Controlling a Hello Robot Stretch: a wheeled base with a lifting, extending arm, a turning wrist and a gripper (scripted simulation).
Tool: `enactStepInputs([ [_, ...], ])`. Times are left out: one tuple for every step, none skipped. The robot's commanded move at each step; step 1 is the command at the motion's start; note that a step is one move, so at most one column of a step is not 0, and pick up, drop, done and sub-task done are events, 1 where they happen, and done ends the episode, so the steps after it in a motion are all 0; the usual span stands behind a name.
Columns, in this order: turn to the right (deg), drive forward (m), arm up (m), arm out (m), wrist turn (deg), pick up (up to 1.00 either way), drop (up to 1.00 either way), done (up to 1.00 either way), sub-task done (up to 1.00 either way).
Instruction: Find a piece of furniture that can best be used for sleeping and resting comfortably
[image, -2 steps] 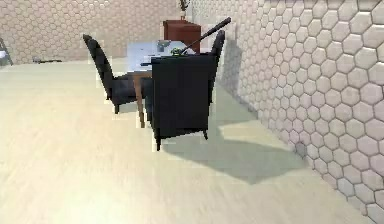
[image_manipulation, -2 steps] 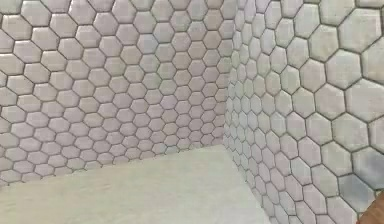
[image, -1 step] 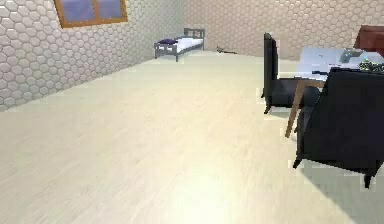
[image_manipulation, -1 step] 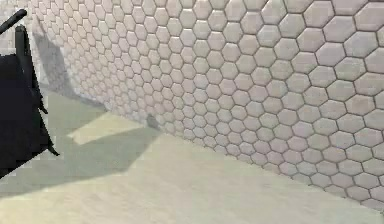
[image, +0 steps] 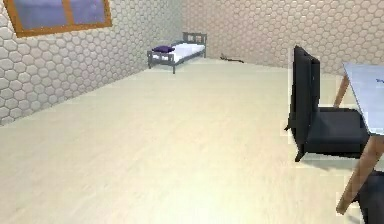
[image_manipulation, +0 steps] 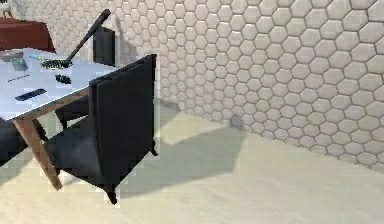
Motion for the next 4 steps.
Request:
enactStepInputs([
  [0.0,1.00,0.00,0.00,0.0,0.00,0.00,0.00,0.00],
  [0.0,1.00,0.00,0.00,0.0,0.00,0.00,0.00,0.00],
  [0.0,1.00,0.00,0.00,0.0,0.00,0.00,0.00,0.00],
  [-3.0,0.00,0.00,0.00,0.0,0.00,0.00,0.00,0.00],
])
